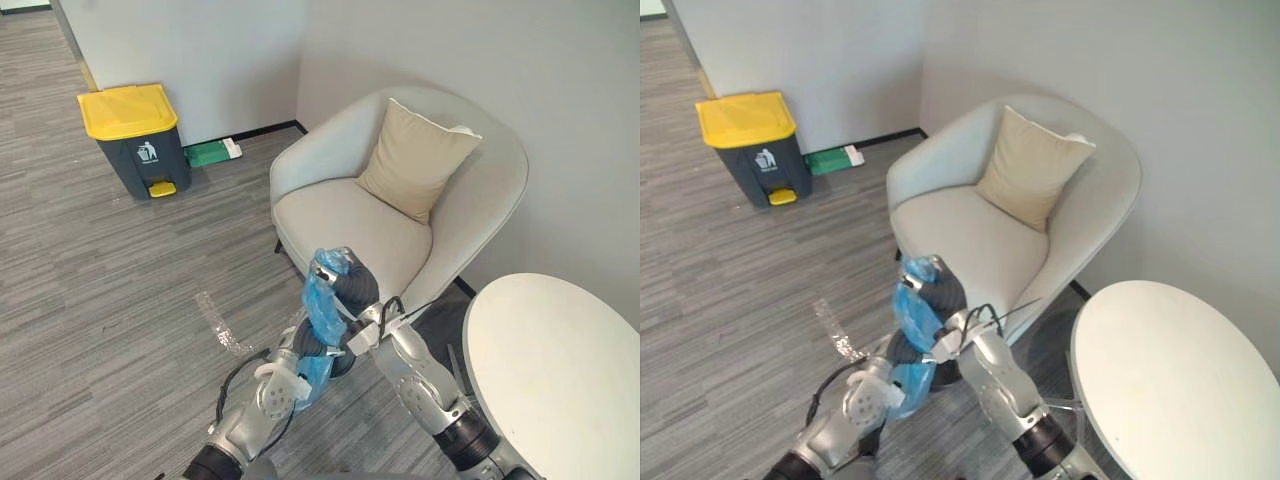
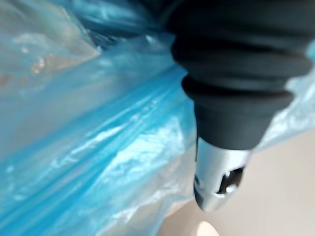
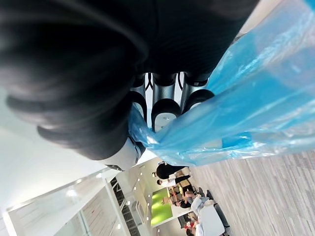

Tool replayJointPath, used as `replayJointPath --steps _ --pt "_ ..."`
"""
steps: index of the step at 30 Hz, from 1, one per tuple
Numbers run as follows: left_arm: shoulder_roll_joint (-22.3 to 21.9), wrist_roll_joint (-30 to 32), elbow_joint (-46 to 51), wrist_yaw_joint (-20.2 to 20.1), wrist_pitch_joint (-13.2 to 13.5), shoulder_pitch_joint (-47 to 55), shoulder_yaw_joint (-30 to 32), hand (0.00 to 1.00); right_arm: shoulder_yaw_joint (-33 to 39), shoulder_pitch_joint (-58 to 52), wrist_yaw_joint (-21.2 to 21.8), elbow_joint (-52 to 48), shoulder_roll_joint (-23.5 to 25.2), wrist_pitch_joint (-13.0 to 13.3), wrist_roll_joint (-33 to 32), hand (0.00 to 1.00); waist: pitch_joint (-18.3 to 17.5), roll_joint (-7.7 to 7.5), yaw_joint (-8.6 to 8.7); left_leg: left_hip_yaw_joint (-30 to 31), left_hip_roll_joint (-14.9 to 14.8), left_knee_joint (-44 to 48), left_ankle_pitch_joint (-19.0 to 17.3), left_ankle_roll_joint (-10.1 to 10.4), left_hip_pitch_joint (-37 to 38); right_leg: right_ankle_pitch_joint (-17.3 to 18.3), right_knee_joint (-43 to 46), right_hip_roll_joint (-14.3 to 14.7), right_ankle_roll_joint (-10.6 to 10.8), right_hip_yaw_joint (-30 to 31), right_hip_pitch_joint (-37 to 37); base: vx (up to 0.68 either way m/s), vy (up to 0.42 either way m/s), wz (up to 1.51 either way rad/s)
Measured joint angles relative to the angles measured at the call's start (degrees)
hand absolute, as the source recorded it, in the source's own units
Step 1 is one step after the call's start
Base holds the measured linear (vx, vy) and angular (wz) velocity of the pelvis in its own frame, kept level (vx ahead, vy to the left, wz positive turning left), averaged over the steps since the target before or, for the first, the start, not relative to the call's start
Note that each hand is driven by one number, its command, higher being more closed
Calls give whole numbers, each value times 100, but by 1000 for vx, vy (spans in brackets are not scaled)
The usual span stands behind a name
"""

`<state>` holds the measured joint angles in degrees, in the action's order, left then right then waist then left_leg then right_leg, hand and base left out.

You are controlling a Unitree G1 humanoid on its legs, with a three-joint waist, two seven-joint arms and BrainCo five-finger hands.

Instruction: Gather rubbish on tea table into small bin, then transfer packed bag to large trash can.

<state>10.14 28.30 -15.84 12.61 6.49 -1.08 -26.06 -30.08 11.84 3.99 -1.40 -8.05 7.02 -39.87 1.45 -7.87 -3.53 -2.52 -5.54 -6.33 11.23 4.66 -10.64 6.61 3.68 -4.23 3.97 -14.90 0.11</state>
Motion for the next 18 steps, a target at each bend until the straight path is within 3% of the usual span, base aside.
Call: replayJointPath --steps 3,4,12,18 --pt "14 86 -70 115 -67 4 42 0 -214 0 11 0 65 0 -345 100 2 -5 -1 8 -11 0 -7 13 -5 6 -3 10 -10 -6 -3 0 0 0" --pt "12 96 -70 165 -67 5 39 100 -288 0 11 0 111 0 -415 100 4 -8 -2 16 -18 0 -7 18 -13 7 -3 17 -12 -13 -4 0 0 0" --pt "12 319 -67 237 -55 105 37 100 -514 -58 18 -134 151 0 -806 100 67 -117 -39 49 -86 2 -11 88 -37 31 -9 93 -53 -29 -7 2 -9 0" --pt "-15 297 -43 234 111 147 30 100 -606 -338 19 -671 121 0 -976 100 86 -127 -15 54 -88 28 -10 107 -30 50 8 104 -66 -39 -13 3 -7 0"
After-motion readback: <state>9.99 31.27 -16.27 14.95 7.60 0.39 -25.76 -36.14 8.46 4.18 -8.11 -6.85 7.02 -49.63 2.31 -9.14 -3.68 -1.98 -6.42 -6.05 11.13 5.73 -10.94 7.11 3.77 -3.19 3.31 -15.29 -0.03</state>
